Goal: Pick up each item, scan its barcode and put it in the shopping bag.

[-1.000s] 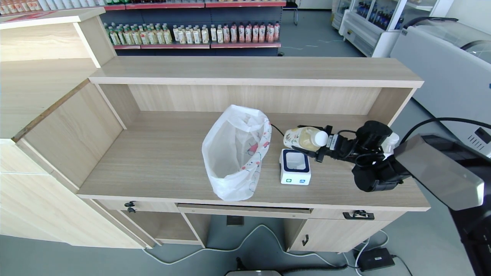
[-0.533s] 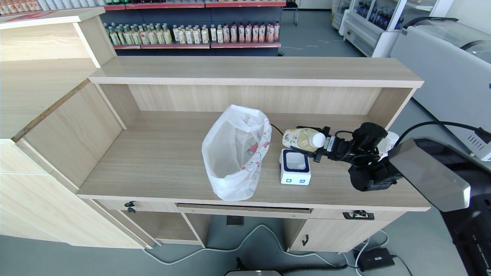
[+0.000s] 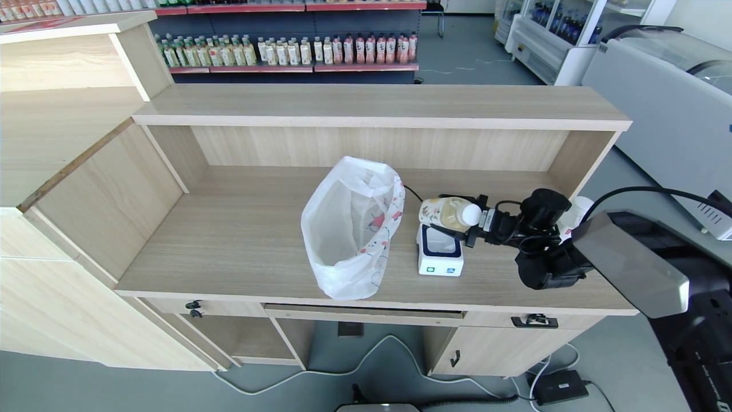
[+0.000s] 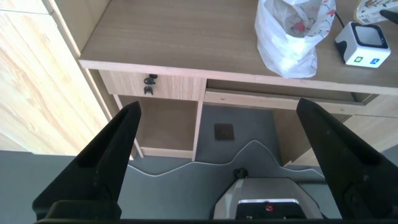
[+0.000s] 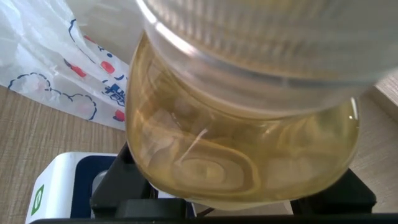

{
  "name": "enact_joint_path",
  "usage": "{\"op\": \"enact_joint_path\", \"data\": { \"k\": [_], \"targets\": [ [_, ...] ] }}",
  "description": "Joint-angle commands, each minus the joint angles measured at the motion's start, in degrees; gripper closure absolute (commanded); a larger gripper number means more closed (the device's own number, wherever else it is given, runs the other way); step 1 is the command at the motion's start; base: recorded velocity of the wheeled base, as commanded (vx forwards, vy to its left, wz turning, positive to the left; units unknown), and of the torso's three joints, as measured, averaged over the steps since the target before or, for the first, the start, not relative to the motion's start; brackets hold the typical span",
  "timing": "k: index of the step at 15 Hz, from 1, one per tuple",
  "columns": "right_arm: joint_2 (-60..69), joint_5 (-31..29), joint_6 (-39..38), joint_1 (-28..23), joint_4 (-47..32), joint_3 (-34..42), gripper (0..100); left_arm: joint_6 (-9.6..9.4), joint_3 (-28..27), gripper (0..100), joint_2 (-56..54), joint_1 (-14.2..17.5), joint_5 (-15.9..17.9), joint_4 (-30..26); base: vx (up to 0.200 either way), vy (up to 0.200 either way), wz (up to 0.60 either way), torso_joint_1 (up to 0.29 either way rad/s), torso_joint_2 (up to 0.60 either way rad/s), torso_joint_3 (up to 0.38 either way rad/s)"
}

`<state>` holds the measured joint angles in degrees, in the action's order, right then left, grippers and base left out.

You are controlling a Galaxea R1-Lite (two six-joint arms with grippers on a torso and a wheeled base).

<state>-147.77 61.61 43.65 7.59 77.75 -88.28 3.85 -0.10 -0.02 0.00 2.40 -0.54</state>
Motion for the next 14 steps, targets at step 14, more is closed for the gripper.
{"op": "enact_joint_path", "data": {
  "k": [14],
  "targets": [
    [2.32,-0.35,-1.03,0.14,-0.67,0.66,100,0.01,0.01,0,0.02,0.00,-0.03,0.01,0.000,0.000,0.00,0.000,0.00,0.000]
  ]
}}
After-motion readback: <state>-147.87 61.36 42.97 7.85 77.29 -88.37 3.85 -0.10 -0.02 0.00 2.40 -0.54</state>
